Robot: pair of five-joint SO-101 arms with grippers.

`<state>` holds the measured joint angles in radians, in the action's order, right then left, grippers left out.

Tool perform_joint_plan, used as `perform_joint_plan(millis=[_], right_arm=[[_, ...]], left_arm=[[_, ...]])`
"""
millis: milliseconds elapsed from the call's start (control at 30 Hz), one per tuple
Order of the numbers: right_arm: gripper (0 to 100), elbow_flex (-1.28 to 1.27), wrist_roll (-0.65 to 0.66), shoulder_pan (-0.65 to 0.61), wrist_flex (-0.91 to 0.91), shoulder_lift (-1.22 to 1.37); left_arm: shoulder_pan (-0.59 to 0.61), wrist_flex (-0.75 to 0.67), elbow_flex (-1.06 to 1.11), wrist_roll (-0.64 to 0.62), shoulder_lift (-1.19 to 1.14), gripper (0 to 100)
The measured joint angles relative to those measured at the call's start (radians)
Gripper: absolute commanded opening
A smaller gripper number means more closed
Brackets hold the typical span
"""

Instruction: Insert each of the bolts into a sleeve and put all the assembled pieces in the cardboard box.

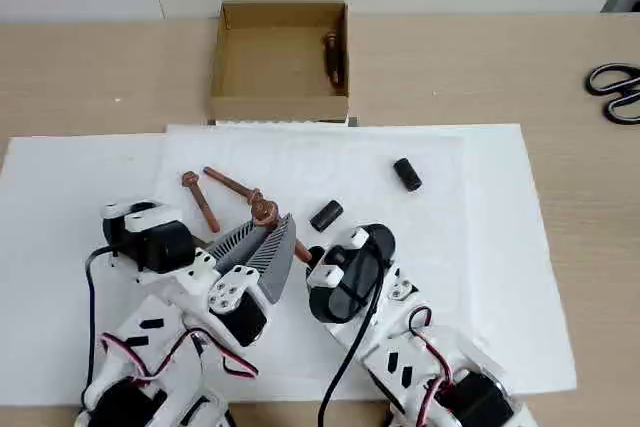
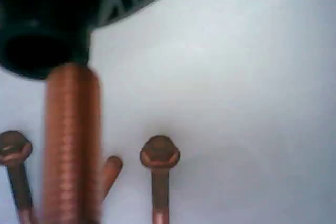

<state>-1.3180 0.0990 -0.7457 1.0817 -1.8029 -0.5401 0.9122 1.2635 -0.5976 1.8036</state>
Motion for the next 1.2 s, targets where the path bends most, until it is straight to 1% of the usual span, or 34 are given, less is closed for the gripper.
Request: perform_joint_plan(millis=[200,400,567,800,1067,1200], right_arm=[[0.2,-0.002,0.000,0.000,0.000,0.000],[0.2,-0.002,0.000,-0.035,0.002,0.000],[0.2,-0.003,0.000,-0.037,0.002,0.000],[0.2,-0.003,0.000,-0.037,0.002,0.002],[0.2,-0.002,0.000,-0.037,0.000,0.000],[0.2,0.000,0.000,-0.037,0.000,0.000]], left_arm=[[-0.018,-0.003,0.021,-0.009,0.000,1],[-0.034,-0.069,0.051,-0.032,0.002,1],[-0.034,-0.077,0.057,-0.037,0.002,1],[-0.034,-0.063,0.057,0.043,0.002,1],[-0.043,-0.058,0.052,0.054,0.000,1],[-0.078,-0.058,0.060,0.063,0.000,1]])
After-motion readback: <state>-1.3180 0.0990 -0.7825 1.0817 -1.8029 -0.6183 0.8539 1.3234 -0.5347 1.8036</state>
